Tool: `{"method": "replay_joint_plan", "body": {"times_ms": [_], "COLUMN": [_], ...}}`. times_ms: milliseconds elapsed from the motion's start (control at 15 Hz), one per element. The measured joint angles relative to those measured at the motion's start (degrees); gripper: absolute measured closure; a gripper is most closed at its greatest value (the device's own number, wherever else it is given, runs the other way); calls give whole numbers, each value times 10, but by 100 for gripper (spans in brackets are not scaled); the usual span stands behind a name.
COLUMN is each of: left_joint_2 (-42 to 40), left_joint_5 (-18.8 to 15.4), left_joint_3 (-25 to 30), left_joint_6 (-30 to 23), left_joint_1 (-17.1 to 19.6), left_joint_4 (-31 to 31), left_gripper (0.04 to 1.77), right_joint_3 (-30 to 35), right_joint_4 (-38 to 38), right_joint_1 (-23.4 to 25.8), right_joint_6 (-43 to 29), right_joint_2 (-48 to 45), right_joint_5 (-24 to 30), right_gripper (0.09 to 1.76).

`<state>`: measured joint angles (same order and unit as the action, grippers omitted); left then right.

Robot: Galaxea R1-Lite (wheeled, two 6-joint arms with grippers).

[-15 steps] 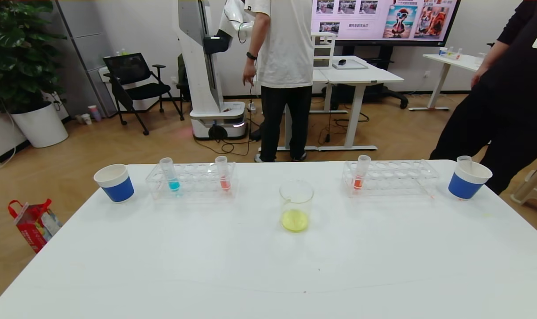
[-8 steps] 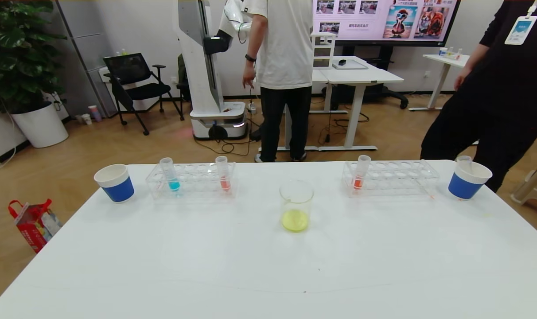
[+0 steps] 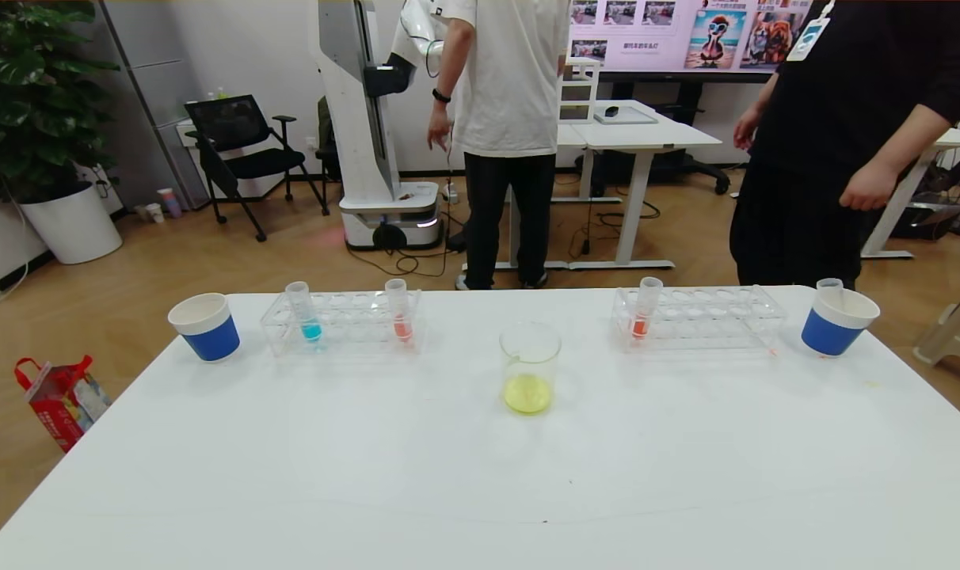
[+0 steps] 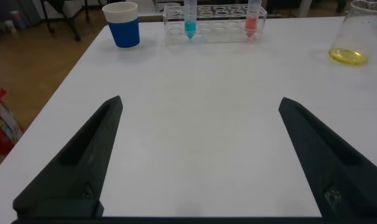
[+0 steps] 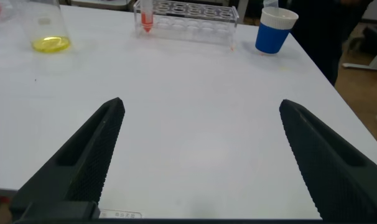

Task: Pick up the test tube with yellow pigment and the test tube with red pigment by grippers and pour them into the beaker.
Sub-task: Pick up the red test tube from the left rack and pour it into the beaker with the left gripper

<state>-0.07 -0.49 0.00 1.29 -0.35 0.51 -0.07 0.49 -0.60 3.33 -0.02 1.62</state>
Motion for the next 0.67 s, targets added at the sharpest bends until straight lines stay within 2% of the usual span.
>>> {"method": "replay_joint_plan", "body": {"times_ms": [267,400,533,667], "left_joint_2": [0,10,54,137], "left_joint_5": [4,2,2,1], "left_joint_3": [-4,-32,-70,-114], "left_joint_6": [-2,-2,-4,-6], "left_joint_1": [0,0,-3,-8], "left_joint_4": [6,11,4,-42], "left_gripper": [6,6,6,6], "right_joint_3": [0,1,1,1], "right_joint_4": [0,0,0,0], "right_joint_1": [0,0,0,0], "right_joint_6": [-3,-4,-4,-4], "right_joint_2": [0,0,0,0], "right_joint_5": [0,-1,-1,-1], "right_gripper": [11,11,11,11]}}
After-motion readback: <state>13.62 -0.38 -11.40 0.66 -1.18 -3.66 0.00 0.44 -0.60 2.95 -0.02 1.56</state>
